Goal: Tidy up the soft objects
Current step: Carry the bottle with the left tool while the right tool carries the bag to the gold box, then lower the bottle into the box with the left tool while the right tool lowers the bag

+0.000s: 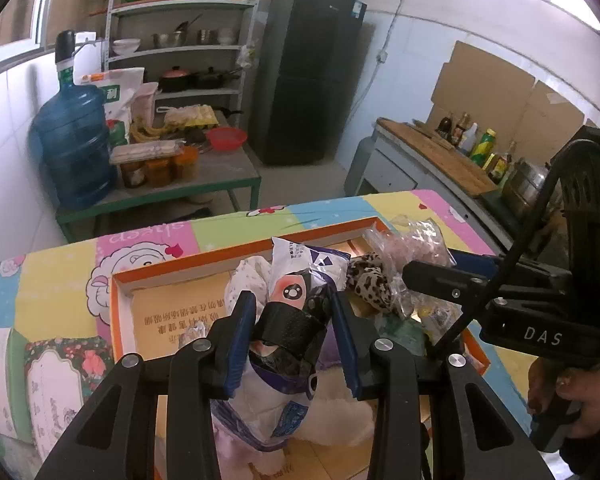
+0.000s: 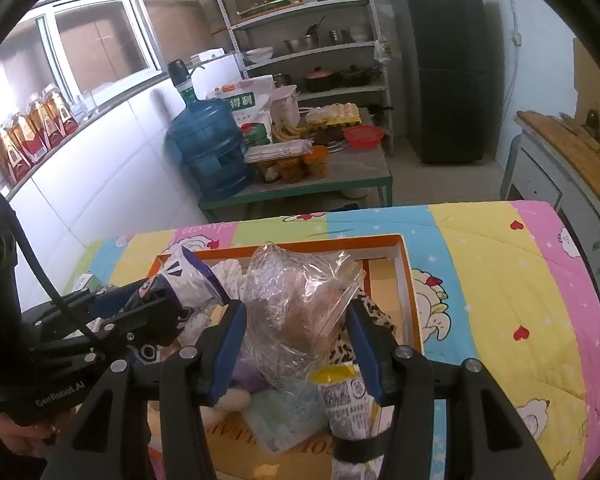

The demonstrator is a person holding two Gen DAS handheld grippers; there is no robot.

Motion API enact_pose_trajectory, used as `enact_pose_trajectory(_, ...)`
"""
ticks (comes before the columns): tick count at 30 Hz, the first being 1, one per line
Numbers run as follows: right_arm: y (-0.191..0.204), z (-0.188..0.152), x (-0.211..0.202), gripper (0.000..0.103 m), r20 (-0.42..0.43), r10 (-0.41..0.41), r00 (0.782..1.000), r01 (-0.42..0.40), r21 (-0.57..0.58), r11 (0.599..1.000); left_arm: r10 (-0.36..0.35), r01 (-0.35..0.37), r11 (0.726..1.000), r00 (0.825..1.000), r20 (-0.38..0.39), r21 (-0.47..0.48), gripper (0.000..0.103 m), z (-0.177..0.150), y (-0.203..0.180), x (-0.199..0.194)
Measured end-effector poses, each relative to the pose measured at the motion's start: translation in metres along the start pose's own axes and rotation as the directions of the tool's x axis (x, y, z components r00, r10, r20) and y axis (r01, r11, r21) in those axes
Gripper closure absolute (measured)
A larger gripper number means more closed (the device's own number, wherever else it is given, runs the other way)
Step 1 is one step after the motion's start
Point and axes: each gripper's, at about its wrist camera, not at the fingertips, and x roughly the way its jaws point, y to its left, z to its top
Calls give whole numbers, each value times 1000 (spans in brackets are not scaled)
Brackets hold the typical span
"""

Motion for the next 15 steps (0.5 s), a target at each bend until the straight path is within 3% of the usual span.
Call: enact_pose_trajectory(15, -7, 5, 30, 51, -44, 16, 999, -15, 4, 1000, 33, -33, 999, 998, -56, 3, 63, 3, -6, 26)
